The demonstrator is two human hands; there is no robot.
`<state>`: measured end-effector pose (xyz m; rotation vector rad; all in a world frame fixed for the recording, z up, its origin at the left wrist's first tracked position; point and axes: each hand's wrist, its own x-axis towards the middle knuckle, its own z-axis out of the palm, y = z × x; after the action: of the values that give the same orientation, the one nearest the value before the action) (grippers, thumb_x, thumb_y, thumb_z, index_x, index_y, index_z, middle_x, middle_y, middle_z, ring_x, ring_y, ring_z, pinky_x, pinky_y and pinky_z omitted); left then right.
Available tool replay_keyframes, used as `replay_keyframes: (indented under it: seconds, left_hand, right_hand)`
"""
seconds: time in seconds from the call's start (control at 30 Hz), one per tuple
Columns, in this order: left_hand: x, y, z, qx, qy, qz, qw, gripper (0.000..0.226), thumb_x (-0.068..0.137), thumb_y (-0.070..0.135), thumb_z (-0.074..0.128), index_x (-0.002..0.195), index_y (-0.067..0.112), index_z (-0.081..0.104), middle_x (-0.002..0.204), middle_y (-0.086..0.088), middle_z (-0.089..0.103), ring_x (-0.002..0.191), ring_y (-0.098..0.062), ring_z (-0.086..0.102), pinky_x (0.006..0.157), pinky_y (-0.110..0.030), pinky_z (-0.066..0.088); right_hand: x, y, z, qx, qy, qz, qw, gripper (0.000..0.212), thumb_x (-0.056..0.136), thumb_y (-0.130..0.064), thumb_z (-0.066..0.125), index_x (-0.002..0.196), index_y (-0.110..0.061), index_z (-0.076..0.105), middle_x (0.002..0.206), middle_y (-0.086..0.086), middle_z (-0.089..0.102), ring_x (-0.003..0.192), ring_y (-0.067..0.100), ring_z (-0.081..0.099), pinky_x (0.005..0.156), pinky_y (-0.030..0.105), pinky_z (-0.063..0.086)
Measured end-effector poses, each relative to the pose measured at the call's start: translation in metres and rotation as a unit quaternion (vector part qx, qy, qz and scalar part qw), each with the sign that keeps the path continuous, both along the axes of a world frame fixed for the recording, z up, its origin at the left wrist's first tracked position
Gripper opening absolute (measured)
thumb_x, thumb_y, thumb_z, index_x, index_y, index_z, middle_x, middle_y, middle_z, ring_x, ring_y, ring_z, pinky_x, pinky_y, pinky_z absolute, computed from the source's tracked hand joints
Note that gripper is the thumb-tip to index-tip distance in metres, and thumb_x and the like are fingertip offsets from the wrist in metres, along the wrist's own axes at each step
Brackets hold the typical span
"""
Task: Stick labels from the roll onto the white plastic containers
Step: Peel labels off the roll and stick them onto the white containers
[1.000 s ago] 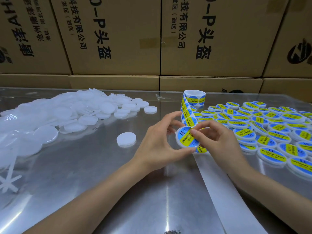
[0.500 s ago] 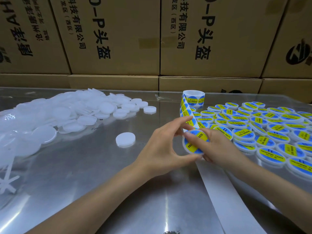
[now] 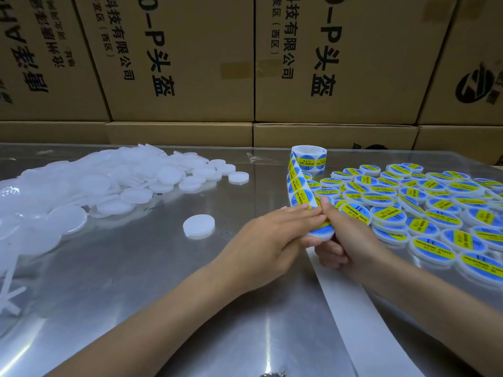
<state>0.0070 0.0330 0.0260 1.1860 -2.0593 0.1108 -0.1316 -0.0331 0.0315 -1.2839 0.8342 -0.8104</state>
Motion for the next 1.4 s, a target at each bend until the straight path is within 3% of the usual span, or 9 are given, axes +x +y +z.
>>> replay_keyframes:
  seconds: [0.2, 0.43, 0.53, 0.6, 0.7, 0.8, 0.93, 1.23, 1.4]
  left_hand:
    - [0.004, -0.004, -0.003, -0.062, 0.02, -0.013, 0.998, 0.025, 0.083, 0.0, 0.066, 0.107, 0.002, 0.071, 0.115, -0.009, 0.067, 0.113, -0.022, 0.062, 0.097, -0.034, 0.049]
    - [0.006, -0.004, -0.006, -0.148, -0.027, 0.041, 0.988, 0.023, 0.075, -0.002, 0.072, 0.092, 0.013, 0.077, 0.108, -0.002, 0.071, 0.099, -0.019, 0.069, 0.079, -0.033, 0.057]
    - [0.005, -0.002, -0.007, -0.056, -0.042, 0.054, 0.996, 0.024, 0.084, 0.023, 0.066, 0.107, 0.018, 0.073, 0.12, 0.003, 0.066, 0.113, -0.013, 0.061, 0.097, -0.034, 0.049]
    - [0.003, -0.002, -0.013, 0.093, -0.078, 0.051, 0.991, 0.045, 0.089, 0.045, 0.058, 0.13, 0.026, 0.058, 0.141, 0.01, 0.048, 0.132, -0.004, 0.04, 0.113, -0.03, 0.024]
    - [0.004, -0.003, -0.019, 0.203, -0.13, 0.04, 0.97, 0.062, 0.089, 0.061, 0.044, 0.143, 0.029, 0.039, 0.153, 0.016, 0.028, 0.138, 0.005, 0.015, 0.114, -0.03, 0.007]
    - [0.008, -0.004, -0.018, 0.237, -0.123, 0.048, 0.962, 0.061, 0.09, 0.063, 0.039, 0.14, 0.029, 0.043, 0.15, 0.016, 0.033, 0.136, 0.005, 0.022, 0.114, -0.031, 0.012]
    - [0.011, -0.003, -0.009, 0.185, -0.153, 0.077, 0.968, 0.062, 0.086, 0.069, 0.032, 0.112, 0.025, 0.066, 0.123, 0.013, 0.06, 0.11, -0.007, 0.051, 0.095, -0.033, 0.043]
    - [0.008, 0.006, 0.002, 0.125, -0.15, 0.071, 0.978, 0.044, 0.087, 0.06, 0.044, 0.082, 0.027, 0.073, 0.076, 0.006, 0.063, 0.071, -0.013, 0.052, 0.055, -0.029, 0.042]
    - [0.005, 0.006, -0.001, 0.12, -0.118, 0.066, 0.984, 0.034, 0.085, 0.052, 0.049, 0.083, 0.029, 0.073, 0.077, 0.01, 0.065, 0.07, -0.01, 0.055, 0.056, -0.027, 0.042]
  right_hand:
    - [0.001, -0.003, -0.001, 0.038, 0.005, 0.01, 0.999, 0.043, 0.095, -0.041, 0.046, 0.058, -0.02, 0.048, 0.037, -0.003, 0.033, 0.029, 0.007, 0.024, 0.03, 0.017, 0.023]
    - [-0.01, -0.017, 0.003, -0.099, 0.102, -0.091, 0.986, 0.035, 0.093, -0.044, 0.05, 0.074, -0.015, 0.053, 0.045, -0.005, 0.049, 0.033, 0.007, 0.034, 0.034, 0.015, 0.028]
    - [-0.022, -0.024, 0.004, -0.066, 0.057, -0.142, 0.986, 0.028, 0.094, -0.039, 0.051, 0.08, -0.016, 0.057, 0.054, -0.011, 0.064, 0.041, 0.006, 0.049, 0.041, 0.017, 0.041]
    - [-0.027, -0.028, 0.004, -0.036, 0.028, -0.138, 0.989, 0.019, 0.095, -0.03, 0.053, 0.083, -0.017, 0.061, 0.074, -0.009, 0.072, 0.06, 0.01, 0.062, 0.056, 0.022, 0.05]
    - [-0.03, -0.033, 0.002, 0.005, 0.008, -0.144, 0.99, 0.008, 0.093, -0.016, 0.056, 0.087, -0.015, 0.061, 0.097, 0.0, 0.068, 0.078, 0.016, 0.067, 0.067, 0.025, 0.051]
    - [-0.028, -0.034, 0.001, 0.021, -0.011, -0.16, 0.987, 0.006, 0.092, -0.011, 0.058, 0.093, -0.007, 0.062, 0.097, 0.0, 0.066, 0.077, 0.014, 0.068, 0.067, 0.023, 0.051]
    - [-0.029, -0.035, 0.0, 0.021, -0.017, -0.167, 0.986, 0.017, 0.092, -0.011, 0.057, 0.105, -0.001, 0.061, 0.108, 0.004, 0.064, 0.079, 0.016, 0.068, 0.065, 0.023, 0.051]
    - [-0.036, -0.043, 0.003, -0.009, 0.102, -0.148, 0.984, 0.016, 0.1, -0.024, 0.044, 0.097, -0.012, 0.055, 0.083, 0.004, 0.069, 0.061, 0.014, 0.062, 0.054, 0.02, 0.051]
    - [-0.041, -0.048, 0.004, -0.046, 0.168, -0.136, 0.975, 0.024, 0.094, -0.033, 0.054, 0.084, -0.012, 0.06, 0.069, 0.004, 0.067, 0.048, 0.01, 0.058, 0.043, 0.017, 0.048]
